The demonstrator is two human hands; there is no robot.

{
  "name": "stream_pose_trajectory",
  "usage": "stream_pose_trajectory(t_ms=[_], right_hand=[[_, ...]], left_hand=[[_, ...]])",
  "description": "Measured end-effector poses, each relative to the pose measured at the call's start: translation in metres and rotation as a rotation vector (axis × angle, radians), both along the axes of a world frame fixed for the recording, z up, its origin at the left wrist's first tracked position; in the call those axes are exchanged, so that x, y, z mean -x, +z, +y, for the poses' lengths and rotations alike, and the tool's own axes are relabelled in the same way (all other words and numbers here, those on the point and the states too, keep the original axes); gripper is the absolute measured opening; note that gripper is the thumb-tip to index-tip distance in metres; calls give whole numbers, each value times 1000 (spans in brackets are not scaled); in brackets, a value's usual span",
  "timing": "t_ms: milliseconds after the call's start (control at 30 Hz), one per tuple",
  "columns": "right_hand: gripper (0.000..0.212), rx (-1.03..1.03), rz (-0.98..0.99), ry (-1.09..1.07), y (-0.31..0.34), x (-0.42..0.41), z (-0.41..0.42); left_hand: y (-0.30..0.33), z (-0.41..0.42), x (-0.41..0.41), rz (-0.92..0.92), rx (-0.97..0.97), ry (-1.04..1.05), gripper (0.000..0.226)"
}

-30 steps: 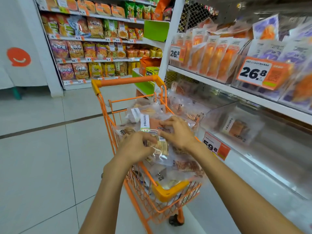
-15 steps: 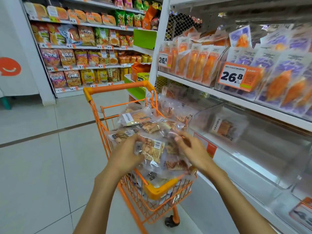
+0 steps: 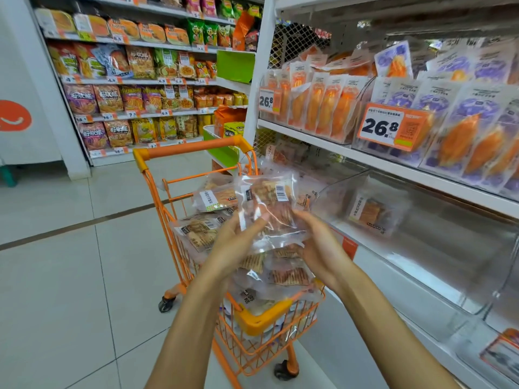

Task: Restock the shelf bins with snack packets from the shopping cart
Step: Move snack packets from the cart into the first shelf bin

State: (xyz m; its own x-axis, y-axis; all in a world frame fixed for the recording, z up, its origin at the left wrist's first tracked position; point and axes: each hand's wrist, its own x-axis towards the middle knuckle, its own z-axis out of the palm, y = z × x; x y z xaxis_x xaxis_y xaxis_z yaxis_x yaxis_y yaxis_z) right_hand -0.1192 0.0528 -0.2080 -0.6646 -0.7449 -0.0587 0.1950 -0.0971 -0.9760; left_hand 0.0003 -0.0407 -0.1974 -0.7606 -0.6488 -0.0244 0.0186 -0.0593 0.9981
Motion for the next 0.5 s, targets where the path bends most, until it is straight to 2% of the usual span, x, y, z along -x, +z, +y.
stream_pose_trajectory(t_ms=[67, 133, 200, 267, 333, 400, 433, 500], right_hand=[[48, -145, 123, 7, 2, -1, -5], [57, -179, 222, 15, 5, -4, -8], [49, -97, 347, -67, 7, -8, -12], [35, 60, 579, -280, 9, -16, -13], [28, 163, 950, -471, 9, -17, -12], [28, 201, 1279, -471, 7, -17, -14], [29, 201, 1394, -403, 4, -16, -15], [36, 111, 1496, -205, -2, -18, -17]], left_hand=[[-1, -9, -7, 16, -33, 59, 33], [-2, -18, -16, -11, 6, 38, 41], [-2, -22, -19, -20, 56, 28, 39], [1, -25, -22, -22, 79, 127, 33], [8, -28, -25, 6, -140, 157, 56], [15, -33, -31, 82, -401, -6, 74], [18, -33, -33, 116, -441, -77, 70], [16, -34, -35, 169, -442, -74, 44]])
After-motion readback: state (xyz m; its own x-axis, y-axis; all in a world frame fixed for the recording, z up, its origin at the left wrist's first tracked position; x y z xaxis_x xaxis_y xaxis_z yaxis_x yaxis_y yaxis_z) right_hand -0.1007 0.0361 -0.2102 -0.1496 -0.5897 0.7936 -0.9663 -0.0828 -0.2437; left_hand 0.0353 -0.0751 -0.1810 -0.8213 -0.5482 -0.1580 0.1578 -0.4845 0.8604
